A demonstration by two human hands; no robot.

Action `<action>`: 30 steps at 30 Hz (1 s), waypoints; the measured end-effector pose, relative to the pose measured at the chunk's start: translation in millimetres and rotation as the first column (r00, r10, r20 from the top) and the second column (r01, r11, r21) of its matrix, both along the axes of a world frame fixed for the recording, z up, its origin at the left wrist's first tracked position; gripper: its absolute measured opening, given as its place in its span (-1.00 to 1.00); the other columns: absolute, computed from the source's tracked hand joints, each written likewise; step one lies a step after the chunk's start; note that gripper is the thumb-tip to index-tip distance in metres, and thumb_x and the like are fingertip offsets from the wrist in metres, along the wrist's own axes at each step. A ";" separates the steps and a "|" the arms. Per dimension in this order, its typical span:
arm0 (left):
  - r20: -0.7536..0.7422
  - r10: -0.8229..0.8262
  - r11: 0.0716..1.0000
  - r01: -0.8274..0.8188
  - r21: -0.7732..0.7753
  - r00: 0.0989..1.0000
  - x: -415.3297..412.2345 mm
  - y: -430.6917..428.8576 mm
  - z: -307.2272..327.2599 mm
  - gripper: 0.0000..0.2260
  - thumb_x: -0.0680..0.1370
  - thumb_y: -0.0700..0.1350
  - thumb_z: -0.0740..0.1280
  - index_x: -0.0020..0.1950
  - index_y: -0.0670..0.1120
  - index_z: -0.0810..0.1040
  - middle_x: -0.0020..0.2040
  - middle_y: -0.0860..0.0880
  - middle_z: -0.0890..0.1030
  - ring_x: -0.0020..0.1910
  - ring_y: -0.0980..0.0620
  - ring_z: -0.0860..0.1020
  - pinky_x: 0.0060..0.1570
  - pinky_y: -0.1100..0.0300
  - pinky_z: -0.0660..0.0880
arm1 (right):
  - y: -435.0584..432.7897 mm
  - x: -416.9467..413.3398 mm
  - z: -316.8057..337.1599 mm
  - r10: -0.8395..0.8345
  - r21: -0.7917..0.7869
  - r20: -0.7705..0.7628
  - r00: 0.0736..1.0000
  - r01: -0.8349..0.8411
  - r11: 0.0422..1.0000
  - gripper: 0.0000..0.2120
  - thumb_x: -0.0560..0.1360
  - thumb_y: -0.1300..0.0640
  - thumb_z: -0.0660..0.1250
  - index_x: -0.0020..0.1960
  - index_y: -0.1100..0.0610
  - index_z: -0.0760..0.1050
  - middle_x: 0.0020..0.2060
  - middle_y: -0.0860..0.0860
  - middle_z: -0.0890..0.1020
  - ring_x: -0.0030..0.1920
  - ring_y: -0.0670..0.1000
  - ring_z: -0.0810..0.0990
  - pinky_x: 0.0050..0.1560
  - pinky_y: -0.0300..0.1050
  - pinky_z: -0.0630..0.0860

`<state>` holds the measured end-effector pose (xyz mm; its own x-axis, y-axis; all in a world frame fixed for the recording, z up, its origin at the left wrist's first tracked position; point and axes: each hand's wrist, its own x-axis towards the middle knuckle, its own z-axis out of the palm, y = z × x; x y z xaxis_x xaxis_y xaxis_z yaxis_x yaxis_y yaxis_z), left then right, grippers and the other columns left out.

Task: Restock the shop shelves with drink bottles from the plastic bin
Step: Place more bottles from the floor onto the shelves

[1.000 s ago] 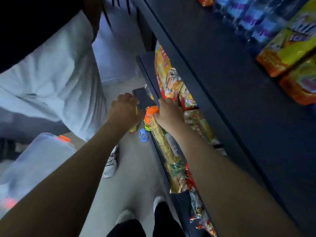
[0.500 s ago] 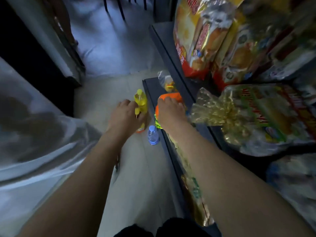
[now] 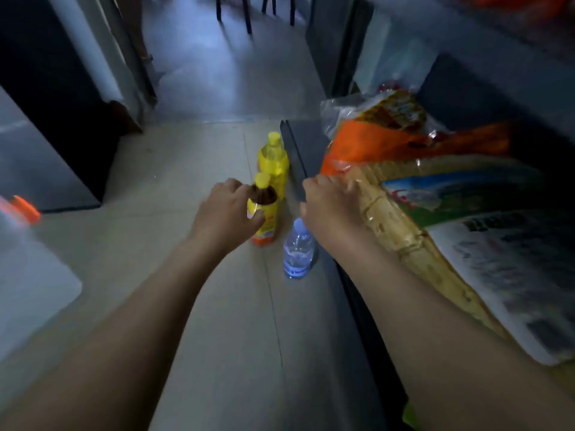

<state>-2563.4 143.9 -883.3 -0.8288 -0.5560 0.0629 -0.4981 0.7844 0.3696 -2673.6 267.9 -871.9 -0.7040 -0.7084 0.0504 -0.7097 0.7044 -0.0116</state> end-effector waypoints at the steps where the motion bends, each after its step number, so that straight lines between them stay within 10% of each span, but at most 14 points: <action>1: 0.006 -0.002 1.000 0.002 0.014 1.000 3.2 -1.0 -7.9 -0.53 0.41 0.14 0.16 0.16 -0.12 0.54 0.14 -0.16 0.51 0.17 -0.20 0.43 0.10 -0.03 0.43 | -0.7 0.9 -6.3 0.011 -0.024 -0.039 0.999 -0.012 1.000 -0.74 0.52 0.11 0.23 0.18 0.15 0.43 0.16 0.11 0.49 0.25 0.15 0.39 0.38 0.09 0.12; 23: 0.059 -0.019 0.997 0.015 0.073 0.998 26.3 -17.0 -48.0 -0.65 0.51 0.01 0.29 0.22 -0.15 0.50 0.21 -0.17 0.47 0.26 -0.16 0.38 0.19 -0.01 0.37 | -6.2 -9.6 -62.1 0.046 -0.022 0.033 0.998 -0.045 0.999 -0.75 0.44 0.02 0.39 0.04 0.12 0.46 0.04 0.06 0.58 0.13 0.12 0.47 -0.02 -0.08 0.21; 30: 0.050 -0.019 0.999 0.017 0.039 0.999 30.3 -17.9 -53.5 -0.66 0.50 -0.02 0.30 0.22 -0.15 0.50 0.21 -0.16 0.48 0.24 -0.17 0.38 0.17 -0.02 0.38 | -3.6 -15.8 -75.2 0.030 0.035 0.059 0.998 -0.032 0.999 -0.66 0.43 -0.03 0.39 0.13 0.10 0.51 0.17 0.07 0.51 0.31 0.06 0.32 0.19 -0.06 0.10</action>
<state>-2533.1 126.0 -936.7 -0.8401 -0.5425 -0.0009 -0.5033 0.7787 0.3745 -2689.4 264.2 -947.1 -0.6828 -0.7305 -0.0163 -0.7299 0.6829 -0.0285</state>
